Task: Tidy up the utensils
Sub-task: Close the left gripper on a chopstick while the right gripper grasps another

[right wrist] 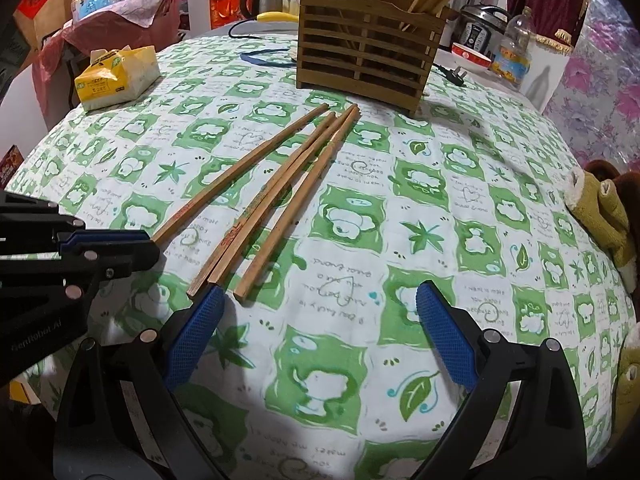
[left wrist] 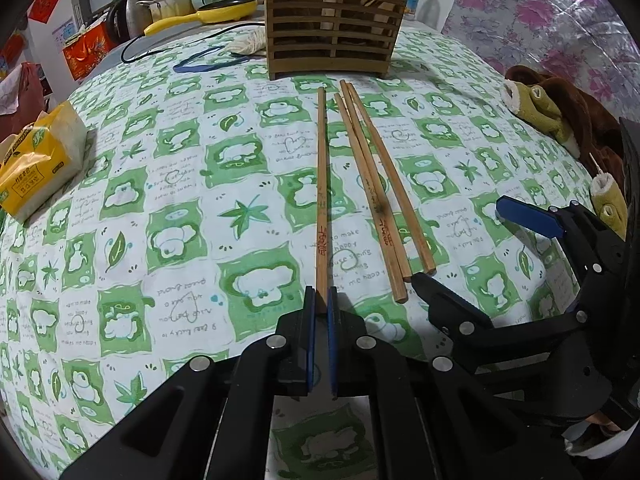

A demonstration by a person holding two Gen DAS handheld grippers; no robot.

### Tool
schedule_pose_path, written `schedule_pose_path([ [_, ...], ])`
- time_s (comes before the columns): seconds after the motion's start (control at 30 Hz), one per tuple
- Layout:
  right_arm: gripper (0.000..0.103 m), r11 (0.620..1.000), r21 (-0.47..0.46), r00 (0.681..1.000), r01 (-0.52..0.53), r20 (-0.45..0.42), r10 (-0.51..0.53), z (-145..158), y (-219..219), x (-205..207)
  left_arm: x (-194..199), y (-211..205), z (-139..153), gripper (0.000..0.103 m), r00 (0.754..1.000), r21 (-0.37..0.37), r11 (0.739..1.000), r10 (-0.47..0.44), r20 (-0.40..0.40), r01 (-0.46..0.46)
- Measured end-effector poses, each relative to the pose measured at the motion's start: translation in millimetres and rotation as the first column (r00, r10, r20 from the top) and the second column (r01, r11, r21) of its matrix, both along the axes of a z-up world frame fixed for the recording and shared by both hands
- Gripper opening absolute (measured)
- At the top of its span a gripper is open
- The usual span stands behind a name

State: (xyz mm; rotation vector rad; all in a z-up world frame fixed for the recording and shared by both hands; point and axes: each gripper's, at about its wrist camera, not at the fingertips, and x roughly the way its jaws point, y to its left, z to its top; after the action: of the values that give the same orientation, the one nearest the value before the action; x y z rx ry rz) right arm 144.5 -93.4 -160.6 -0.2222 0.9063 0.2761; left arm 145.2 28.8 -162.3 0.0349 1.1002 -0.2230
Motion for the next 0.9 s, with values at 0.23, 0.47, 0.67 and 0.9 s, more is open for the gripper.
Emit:
schedule_pose_path([
  [0.23, 0.072, 0.997, 0.078, 0.999, 0.008, -0.042, -0.005, -1, -7, 3, 0, 0, 0, 0.006, 1.000, -0.003, 1.000, 0.000, -0.001, 0.000],
  [0.47, 0.057, 0.996, 0.088, 0.998, 0.026, -0.055, -0.021, 2, -21, 2, 0, 0, -1, 0.006, 1.000, -0.006, 1.000, 0.002, 0.000, -0.002],
  [0.67, 0.058, 0.996, 0.087, 0.999, 0.026, -0.046, -0.023, 1, -17, 3, 0, 0, -1, 0.006, 1.000, -0.007, 1.000, 0.003, 0.001, -0.003],
  [0.9, 0.030, 0.994, 0.107, 1.000, 0.018, -0.010, -0.017, 1, -6, 0, 2, -3, -1, 0.006, 1.000, 0.000, 1.000, 0.009, 0.015, -0.009],
])
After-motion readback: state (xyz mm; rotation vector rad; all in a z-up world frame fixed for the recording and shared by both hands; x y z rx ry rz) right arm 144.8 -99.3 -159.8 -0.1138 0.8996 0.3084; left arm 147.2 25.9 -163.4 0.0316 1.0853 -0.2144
